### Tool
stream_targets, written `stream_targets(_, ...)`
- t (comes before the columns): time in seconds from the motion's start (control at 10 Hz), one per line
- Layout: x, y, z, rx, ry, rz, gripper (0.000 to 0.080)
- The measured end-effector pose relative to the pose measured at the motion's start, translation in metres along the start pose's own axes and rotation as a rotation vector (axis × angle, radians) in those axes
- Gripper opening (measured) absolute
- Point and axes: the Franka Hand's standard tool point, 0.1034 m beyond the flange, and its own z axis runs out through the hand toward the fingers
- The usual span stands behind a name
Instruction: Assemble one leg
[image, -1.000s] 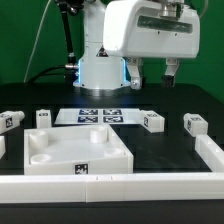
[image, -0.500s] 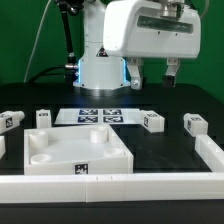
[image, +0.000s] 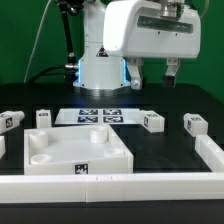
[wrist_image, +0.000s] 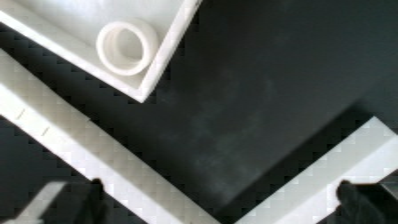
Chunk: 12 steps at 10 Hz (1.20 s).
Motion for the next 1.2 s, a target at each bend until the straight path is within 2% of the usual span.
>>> stream_targets(0.2, -0.001, -0.001, 0.001, 0.001, -0.001, -0.014, 0.065)
stream_targets(0.3, -0.01, -0.006, 0.006, 0.009, -0.007, -0.092, 0.065)
stream_targets(0.5, -0.038, -0.011, 0.021, 0.035, -0.026, -0.285, 0.065)
stream_targets(0.8, -0.08, 0.004, 0.04, 0.086, -0.055, -0.597, 0.065)
stream_targets(0.9, -0.084, 0.006, 0.041, 0.091, -0.059, -0.594, 0.065)
stream_targets(1.2, -0.083, 0.005, 0.041, 0.091, -0.059, -0.595, 0.065)
